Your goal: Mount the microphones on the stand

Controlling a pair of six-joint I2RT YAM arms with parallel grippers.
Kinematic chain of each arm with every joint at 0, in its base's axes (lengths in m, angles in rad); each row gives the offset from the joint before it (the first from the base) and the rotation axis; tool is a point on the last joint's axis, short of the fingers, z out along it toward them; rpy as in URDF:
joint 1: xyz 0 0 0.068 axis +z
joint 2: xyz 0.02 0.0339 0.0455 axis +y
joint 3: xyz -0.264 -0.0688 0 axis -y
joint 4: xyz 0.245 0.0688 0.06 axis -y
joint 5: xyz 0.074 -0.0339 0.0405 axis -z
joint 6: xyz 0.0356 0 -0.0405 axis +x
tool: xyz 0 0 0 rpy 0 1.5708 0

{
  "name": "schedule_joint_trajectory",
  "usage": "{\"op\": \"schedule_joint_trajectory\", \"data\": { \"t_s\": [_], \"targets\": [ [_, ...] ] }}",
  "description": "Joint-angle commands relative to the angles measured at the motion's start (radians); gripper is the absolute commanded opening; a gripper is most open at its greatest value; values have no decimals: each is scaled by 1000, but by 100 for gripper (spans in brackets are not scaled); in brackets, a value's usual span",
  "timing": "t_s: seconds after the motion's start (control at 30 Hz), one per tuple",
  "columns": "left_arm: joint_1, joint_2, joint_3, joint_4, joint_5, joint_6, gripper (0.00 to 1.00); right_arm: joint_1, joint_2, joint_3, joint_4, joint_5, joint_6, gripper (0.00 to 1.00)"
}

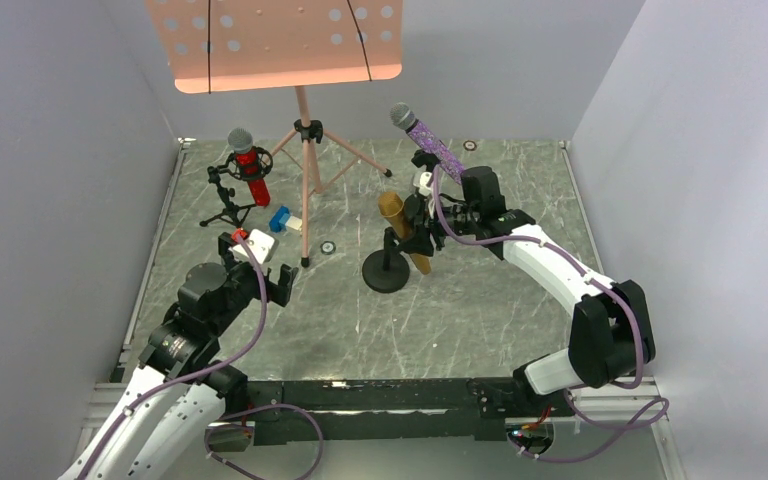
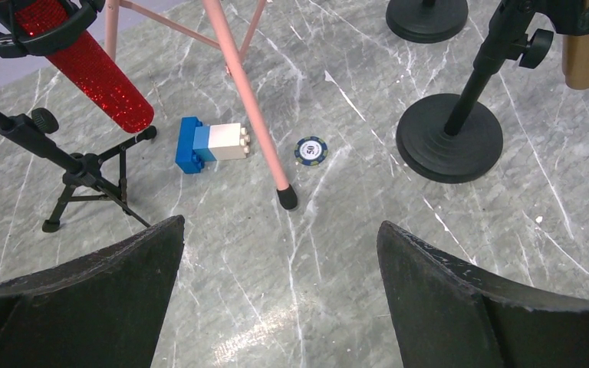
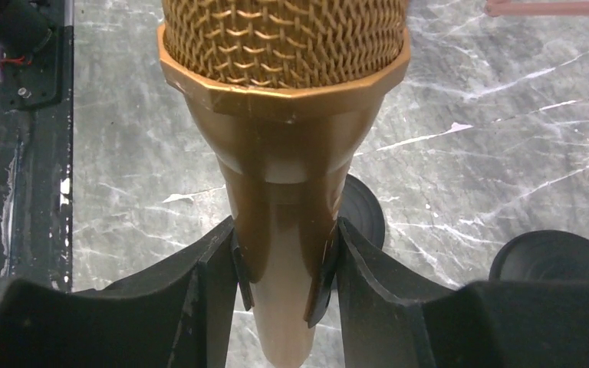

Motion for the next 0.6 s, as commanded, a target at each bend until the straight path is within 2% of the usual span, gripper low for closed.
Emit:
{"op": "schedule_joint_trajectory", "data": {
  "t_s": [0.0, 0.2, 0.37, 0.57],
  "targets": [
    [5, -12, 23, 5, -21, 11, 99, -1, -11, 4, 23, -23, -13, 27],
    [5, -30, 18, 8, -25, 12, 99, -66, -68, 51, -185, -50, -134, 23],
    [5, -35, 17, 9, -19, 12, 99, -265, -166, 43, -255, -117, -165, 20],
    [5, -31, 16, 14, -5, 11, 99, -467, -195, 57, -251, -14, -169, 19]
  ]
}}
